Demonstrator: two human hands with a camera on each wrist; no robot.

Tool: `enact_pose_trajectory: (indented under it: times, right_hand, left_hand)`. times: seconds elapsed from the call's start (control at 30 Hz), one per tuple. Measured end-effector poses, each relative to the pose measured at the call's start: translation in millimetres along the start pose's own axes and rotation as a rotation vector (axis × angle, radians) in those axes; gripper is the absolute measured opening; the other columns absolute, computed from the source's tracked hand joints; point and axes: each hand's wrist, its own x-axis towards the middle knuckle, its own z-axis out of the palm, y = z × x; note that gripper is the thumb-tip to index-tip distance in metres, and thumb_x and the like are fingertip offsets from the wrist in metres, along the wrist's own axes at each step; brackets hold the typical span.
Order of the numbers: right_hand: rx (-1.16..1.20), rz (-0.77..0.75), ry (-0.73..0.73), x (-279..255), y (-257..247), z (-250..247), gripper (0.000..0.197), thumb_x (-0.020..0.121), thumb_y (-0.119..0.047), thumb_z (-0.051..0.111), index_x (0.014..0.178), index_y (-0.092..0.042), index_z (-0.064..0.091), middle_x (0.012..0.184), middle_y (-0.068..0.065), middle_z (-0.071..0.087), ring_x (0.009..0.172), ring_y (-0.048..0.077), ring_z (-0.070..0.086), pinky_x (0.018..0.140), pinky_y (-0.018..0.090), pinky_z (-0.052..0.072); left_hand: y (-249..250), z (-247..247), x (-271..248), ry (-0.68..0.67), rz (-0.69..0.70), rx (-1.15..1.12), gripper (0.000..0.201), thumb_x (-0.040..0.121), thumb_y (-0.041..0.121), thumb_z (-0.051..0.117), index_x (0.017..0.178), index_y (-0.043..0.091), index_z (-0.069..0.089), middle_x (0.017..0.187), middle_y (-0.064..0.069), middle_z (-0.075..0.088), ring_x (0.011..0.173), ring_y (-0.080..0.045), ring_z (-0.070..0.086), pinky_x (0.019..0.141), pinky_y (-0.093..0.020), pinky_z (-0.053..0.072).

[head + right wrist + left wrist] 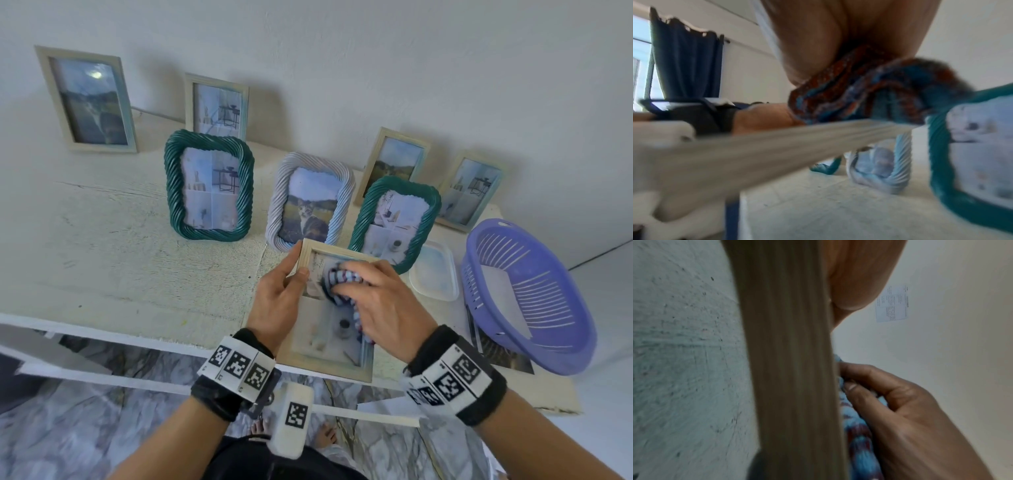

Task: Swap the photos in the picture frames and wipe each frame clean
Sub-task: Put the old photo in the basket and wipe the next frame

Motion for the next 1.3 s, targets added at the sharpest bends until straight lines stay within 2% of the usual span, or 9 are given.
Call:
enact_pose_trajectory:
  times: [0.1, 0.23, 0.33, 0.47, 0.6, 0.87, 1.0, 1.1, 1.3]
  right_hand:
    - [0.026, -0.033, -0.024, 1.4, -17.7, 9.4, 0.027, 0.069, -0.001, 0.065, 0.090, -0.016, 0.072, 0.109, 0.004, 0.063, 0.101, 0.016, 0.040, 0.087, 0.033, 0.042]
    - [0.213, -0.148, -0.201, -17.5, -36.5, 18.2, 0.033, 0.080, -0.010, 0.040, 0.086, -0.014, 0.073, 0.109, 0.000, 0.063, 0.099, 0.021, 0.047, 0.085, 0.033, 0.048]
    - [0.171, -0.110, -0.182, -7.9, -18.6, 11.4, 0.023, 0.078, -0.004, 0.052, 0.085, -0.011, 0.073, 0.114, 0.006, 0.062, 0.100, 0.025, 0.052, 0.085, 0.034, 0.052]
    - [0.144, 0.097, -0.083, 12.2, 0.1, 8.2, 0.032, 0.071, 0.010, 0.065, 0.094, -0.010, 0.074, 0.124, 0.017, 0.051, 0.109, 0.034, 0.053, 0.091, 0.038, 0.051]
    - [0.176, -0.081, -0.101, 5.7, -19.2, 16.8, 0.026, 0.073, 0.003, 0.056, 0.088, -0.010, 0.073, 0.125, 0.017, 0.057, 0.112, 0.032, 0.056, 0.094, 0.035, 0.049]
    - [0.085, 0.021, -0.082, 15.5, 2.7, 17.2, 0.026, 0.067, 0.013, 0.065, 0.086, -0.004, 0.071, 0.120, 0.015, 0.059, 0.107, 0.031, 0.057, 0.090, 0.039, 0.050]
    - [0.151, -0.065, -0.071, 12.9, -18.5, 19.0, 0.027, 0.076, 0.004, 0.050, 0.089, -0.007, 0.071, 0.127, 0.014, 0.057, 0.114, 0.030, 0.054, 0.094, 0.037, 0.049]
    - [0.173, -0.139, -0.142, -0.6, -32.5, 21.0, 0.036, 0.082, -0.009, 0.036, 0.091, -0.009, 0.071, 0.123, 0.012, 0.059, 0.114, 0.026, 0.053, 0.095, 0.034, 0.047]
    - [0.150, -0.165, -0.204, -25.7, -39.5, 19.0, 0.033, 0.083, -0.011, 0.038, 0.094, -0.014, 0.069, 0.121, 0.004, 0.057, 0.109, 0.019, 0.052, 0.082, 0.030, 0.054]
  left_hand:
    - [4.3, -0.9, 1.7, 0.006, -0.011, -0.057, 0.044, 0.100, 0.000, 0.043, 0.143, 0.008, 0.044, 0.120, -0.005, 0.067, 0.112, -0.014, 0.062, 0.101, -0.030, 0.048]
    - [0.6, -3.1, 1.5, 0.042, -0.027, -0.073, 0.042, 0.099, 0.002, 0.045, 0.140, 0.014, 0.050, 0.120, 0.000, 0.068, 0.111, -0.009, 0.063, 0.100, -0.028, 0.048]
    - [-1.3, -2.3, -0.9, 0.023, 0.000, -0.047, 0.044, 0.100, 0.003, 0.044, 0.142, 0.012, 0.045, 0.127, 0.000, 0.063, 0.116, -0.003, 0.059, 0.098, -0.019, 0.046]
    - [0.4, -2.3, -2.6, -0.006, 0.011, -0.101, 0.044, 0.100, 0.002, 0.043, 0.142, 0.012, 0.043, 0.125, -0.003, 0.064, 0.115, -0.009, 0.060, 0.098, -0.025, 0.048]
    - [-2.5, -3.3, -0.9, 0.002, 0.019, -0.085, 0.044, 0.099, -0.002, 0.041, 0.140, 0.012, 0.045, 0.120, 0.005, 0.064, 0.103, 0.007, 0.061, 0.085, -0.010, 0.046]
    - [0.1, -3.6, -2.9, 0.014, 0.030, -0.103, 0.043, 0.101, 0.002, 0.041, 0.143, 0.013, 0.044, 0.121, 0.006, 0.065, 0.116, -0.006, 0.060, 0.097, -0.022, 0.048]
    - [1.7, -4.2, 6.0, 0.045, 0.028, -0.082, 0.043, 0.100, -0.001, 0.041, 0.140, 0.010, 0.046, 0.122, -0.001, 0.065, 0.108, -0.003, 0.061, 0.093, -0.017, 0.046]
    - [2.5, -7.3, 10.3, 0.067, 0.009, -0.102, 0.041, 0.100, 0.002, 0.043, 0.138, 0.013, 0.050, 0.121, -0.001, 0.067, 0.111, -0.009, 0.062, 0.096, -0.026, 0.048]
    - [-0.4, -5.8, 6.7, 0.059, -0.026, -0.063, 0.040, 0.101, 0.005, 0.043, 0.139, 0.012, 0.050, 0.109, 0.010, 0.072, 0.108, -0.008, 0.065, 0.095, -0.028, 0.049]
